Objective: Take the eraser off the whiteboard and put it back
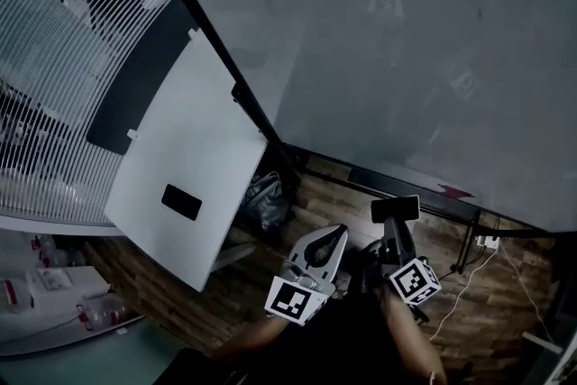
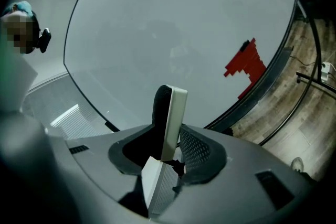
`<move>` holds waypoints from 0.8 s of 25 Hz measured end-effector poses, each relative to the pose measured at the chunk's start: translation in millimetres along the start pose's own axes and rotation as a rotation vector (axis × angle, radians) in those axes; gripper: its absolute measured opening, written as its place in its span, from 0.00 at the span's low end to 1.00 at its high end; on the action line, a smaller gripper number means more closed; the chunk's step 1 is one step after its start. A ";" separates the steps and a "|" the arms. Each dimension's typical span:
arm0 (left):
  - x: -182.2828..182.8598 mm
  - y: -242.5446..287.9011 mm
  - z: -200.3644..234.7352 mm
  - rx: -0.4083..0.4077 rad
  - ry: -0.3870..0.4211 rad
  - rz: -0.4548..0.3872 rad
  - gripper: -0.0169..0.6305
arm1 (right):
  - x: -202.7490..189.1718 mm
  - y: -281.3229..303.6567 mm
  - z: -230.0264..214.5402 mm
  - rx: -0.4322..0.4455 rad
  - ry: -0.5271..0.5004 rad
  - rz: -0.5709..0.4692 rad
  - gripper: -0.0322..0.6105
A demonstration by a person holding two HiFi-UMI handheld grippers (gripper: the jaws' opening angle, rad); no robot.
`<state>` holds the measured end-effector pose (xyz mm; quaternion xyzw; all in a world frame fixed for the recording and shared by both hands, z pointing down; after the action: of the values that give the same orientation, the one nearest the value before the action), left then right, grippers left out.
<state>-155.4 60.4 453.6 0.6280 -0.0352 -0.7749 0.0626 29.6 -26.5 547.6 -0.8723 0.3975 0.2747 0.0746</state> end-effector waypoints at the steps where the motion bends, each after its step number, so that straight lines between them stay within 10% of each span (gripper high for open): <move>1: -0.6 2.7 0.5 0.000 -0.001 0.004 0.03 | 0.5 2.6 -4.2 -0.013 0.010 -0.003 0.29; 20: -6.7 28.3 -0.6 -0.011 -0.020 0.057 0.03 | -28.5 32.8 -84.4 -0.211 0.386 -0.109 0.29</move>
<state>-152.0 33.4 463.7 0.6184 -0.0496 -0.7794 0.0879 25.7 -59.4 636.6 -0.9319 0.3258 0.1383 -0.0796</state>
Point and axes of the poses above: the fingertips, and each gripper's own axes: y forward along the fingers, z to its left, x out of its top, the point moved 8 cm from there along -y, backward along the fingers, and after that the axes turned 13 degrees about x, right-handed, at the moved point
